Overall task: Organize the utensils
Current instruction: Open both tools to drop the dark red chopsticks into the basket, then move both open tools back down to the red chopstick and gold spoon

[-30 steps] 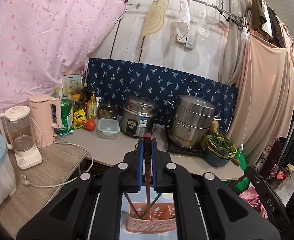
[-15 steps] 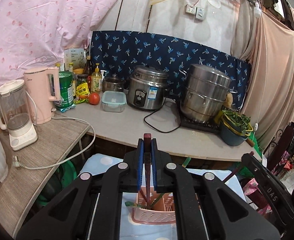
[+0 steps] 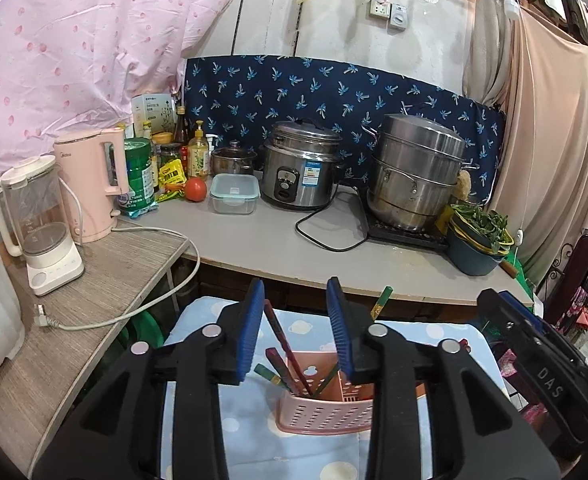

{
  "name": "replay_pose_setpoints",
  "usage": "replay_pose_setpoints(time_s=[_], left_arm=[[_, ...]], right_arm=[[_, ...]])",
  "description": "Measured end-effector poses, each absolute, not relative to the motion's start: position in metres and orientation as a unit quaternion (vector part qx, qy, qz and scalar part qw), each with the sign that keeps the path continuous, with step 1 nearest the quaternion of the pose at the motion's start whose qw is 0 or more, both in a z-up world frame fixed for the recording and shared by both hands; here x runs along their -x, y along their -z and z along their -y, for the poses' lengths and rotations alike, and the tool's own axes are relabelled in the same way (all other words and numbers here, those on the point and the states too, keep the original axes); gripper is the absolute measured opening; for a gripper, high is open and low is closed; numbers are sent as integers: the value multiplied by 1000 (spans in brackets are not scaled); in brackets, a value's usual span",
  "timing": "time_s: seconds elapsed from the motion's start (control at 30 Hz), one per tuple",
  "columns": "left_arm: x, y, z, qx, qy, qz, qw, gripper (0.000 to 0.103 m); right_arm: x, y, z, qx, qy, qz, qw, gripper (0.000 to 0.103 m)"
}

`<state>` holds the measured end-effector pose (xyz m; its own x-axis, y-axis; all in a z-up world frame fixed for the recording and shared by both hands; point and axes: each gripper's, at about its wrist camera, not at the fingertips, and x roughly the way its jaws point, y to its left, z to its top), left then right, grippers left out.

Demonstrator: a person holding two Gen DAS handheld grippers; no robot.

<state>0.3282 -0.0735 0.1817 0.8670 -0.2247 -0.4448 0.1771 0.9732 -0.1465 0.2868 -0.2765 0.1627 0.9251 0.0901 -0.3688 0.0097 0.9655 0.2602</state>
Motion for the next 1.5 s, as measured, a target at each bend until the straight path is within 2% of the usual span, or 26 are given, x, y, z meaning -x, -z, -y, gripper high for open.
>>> replay_pose_setpoints(time_s=[0.63, 1.17, 1.5], left_arm=[[-251, -171, 58, -3, 75, -253, 965, 35], [-165, -108, 32, -10, 75, -315, 946, 36], [-121, -50, 21, -9, 80, -364, 928, 36]], right_arm=[[-192, -162, 251, -119, -44, -202, 971, 38], [-86, -108, 226, -115, -49, -248, 961, 38], [-40, -47, 210, -97, -32, -307, 946, 38]])
